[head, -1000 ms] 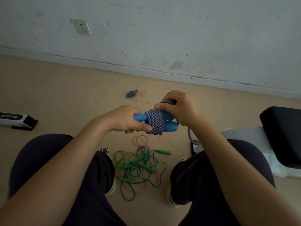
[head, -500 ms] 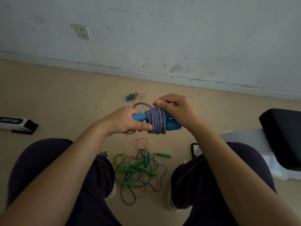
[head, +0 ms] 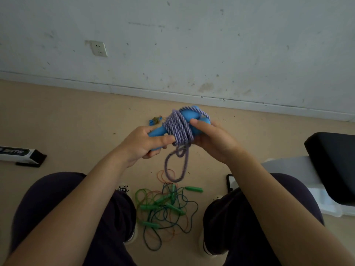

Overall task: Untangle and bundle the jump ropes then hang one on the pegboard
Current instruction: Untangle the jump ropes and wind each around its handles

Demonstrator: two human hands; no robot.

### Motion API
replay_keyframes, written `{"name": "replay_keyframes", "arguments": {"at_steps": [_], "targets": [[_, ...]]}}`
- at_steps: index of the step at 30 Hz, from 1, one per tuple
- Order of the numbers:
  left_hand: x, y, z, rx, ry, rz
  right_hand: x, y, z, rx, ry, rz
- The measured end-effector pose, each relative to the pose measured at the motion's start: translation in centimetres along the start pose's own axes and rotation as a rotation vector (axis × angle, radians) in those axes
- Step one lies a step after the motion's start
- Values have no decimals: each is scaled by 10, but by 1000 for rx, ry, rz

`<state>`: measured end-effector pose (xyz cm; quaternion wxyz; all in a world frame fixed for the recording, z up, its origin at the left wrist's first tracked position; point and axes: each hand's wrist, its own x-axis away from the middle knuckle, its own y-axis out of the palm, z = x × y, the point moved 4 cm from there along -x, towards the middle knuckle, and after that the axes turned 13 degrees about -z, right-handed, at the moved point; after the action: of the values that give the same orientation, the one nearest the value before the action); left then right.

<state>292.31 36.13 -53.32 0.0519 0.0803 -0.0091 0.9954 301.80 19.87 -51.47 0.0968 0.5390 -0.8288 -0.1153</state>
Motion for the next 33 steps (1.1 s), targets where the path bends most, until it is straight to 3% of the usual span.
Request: {"name": "replay_keyframes", "arguments": {"at_steps": [6, 15, 22, 29, 33], "targets": [[-1, -17, -1, 23, 8, 371, -3, 7, 16, 267, 121, 28], [-4, -8, -4, -82, 11, 416, -4, 8, 25, 510, 282, 126], [-3, -21, -11, -40, -19, 644, -8, 15, 30, 508, 322, 31], [0, -23, -11, -59, 4, 630, -5, 9, 26, 635, 280, 85], [0, -21, -7, -26, 25, 528, -2, 9, 27, 702, 279, 40]]}}
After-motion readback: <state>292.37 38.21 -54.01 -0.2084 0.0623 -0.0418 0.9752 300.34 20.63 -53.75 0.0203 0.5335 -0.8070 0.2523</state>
